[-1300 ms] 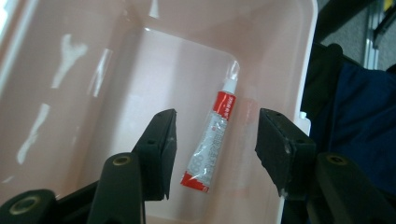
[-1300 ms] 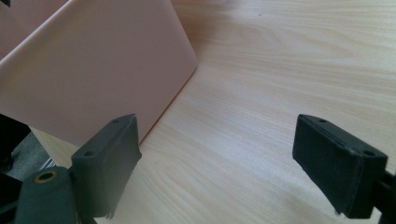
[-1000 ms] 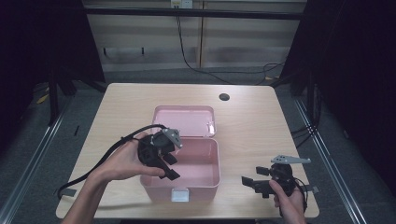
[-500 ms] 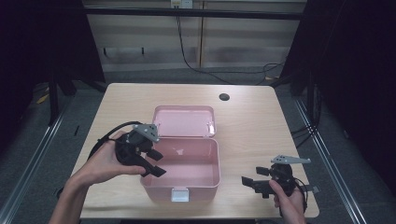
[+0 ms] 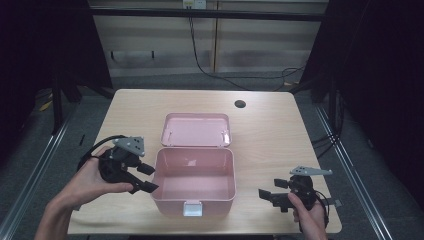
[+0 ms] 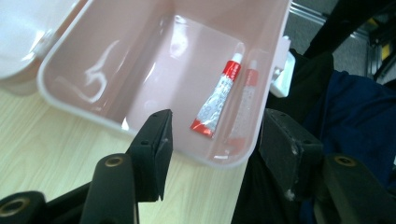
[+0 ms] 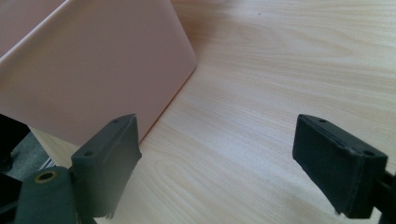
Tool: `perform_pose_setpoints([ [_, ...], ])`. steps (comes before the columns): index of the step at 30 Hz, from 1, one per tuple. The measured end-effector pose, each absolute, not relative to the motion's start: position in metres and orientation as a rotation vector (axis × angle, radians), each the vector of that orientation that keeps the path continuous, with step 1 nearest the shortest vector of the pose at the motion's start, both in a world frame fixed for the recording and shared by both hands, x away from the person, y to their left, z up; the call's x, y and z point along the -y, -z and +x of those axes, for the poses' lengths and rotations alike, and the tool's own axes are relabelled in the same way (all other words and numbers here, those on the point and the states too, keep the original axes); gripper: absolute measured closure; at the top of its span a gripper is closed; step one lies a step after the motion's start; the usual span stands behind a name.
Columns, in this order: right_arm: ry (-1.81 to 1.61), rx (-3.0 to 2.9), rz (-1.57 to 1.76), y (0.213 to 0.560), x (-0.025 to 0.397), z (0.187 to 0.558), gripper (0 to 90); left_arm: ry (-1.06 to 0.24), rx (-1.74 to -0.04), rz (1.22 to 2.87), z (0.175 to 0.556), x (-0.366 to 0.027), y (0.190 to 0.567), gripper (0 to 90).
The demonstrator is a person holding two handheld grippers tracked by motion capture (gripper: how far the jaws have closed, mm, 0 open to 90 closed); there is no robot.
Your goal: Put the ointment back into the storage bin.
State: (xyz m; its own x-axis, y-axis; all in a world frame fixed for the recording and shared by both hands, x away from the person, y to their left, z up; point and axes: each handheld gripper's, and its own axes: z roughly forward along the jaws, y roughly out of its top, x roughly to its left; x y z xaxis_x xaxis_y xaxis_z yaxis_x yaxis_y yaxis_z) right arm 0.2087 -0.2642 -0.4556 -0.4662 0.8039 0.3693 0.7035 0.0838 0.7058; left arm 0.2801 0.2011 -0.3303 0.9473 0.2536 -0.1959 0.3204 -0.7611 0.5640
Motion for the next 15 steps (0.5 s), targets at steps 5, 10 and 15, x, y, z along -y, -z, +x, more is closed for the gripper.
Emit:
perform_pose_setpoints([
  [5, -1.338, -2.227, 1.556, 0.456, 0.264, 0.209, 14.2, 0.135, -0.442, 2.449, 0.281, -0.218, 0.338, 43.2],
  [10, -1.33, -2.23, 1.569, 0.456, 0.263, 0.21, 14.2, 0.112, -0.469, 2.415, 0.278, -0.23, 0.344, 41.8],
  [15, -1.28, -2.217, 1.578, 0.459, 0.262, 0.211, 15.2, 0.065, -0.526, 2.391, 0.276, -0.244, 0.353, 34.2],
])
